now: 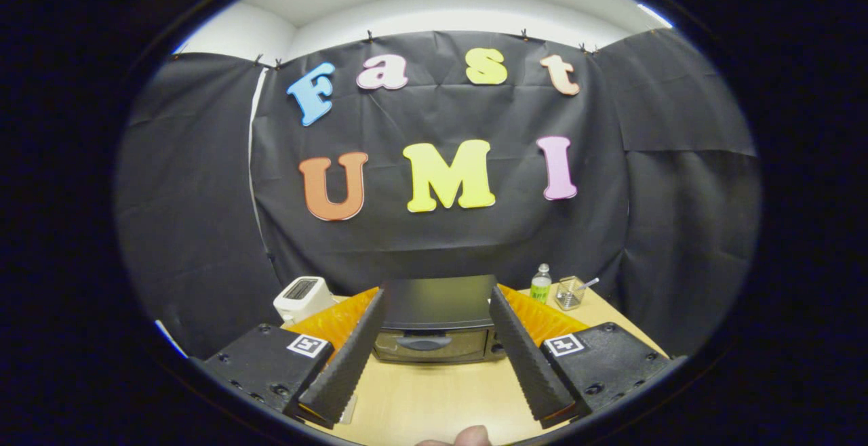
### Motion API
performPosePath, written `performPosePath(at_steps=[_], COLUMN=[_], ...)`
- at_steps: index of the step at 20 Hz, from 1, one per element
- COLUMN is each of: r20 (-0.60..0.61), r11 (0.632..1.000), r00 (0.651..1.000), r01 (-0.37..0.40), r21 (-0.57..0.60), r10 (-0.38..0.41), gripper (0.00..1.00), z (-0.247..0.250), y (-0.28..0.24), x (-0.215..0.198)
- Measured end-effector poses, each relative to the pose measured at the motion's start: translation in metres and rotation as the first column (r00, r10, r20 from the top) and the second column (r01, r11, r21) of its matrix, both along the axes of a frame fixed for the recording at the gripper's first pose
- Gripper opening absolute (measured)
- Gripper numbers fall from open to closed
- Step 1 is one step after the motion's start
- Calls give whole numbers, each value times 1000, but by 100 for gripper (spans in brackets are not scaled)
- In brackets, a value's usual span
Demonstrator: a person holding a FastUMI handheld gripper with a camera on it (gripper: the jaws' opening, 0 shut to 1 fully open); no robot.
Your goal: Open the toaster oven, put the food inside, and close the toaster oven door.
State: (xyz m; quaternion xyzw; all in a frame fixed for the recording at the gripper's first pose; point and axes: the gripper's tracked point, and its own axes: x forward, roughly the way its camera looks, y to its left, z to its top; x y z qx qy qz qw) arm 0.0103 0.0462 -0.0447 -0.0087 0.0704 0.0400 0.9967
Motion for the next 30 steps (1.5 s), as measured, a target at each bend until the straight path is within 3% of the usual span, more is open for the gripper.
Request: performPosePath(at_steps=[6, 30], r20=[-24, -95], r11=[1000, 998], r00=[1000, 995], r01=[-1, 28], r21=[27, 53], r10=[2, -23], gripper=[100, 100], z=[-8, -28], y=[-6, -11], x=[-18, -2])
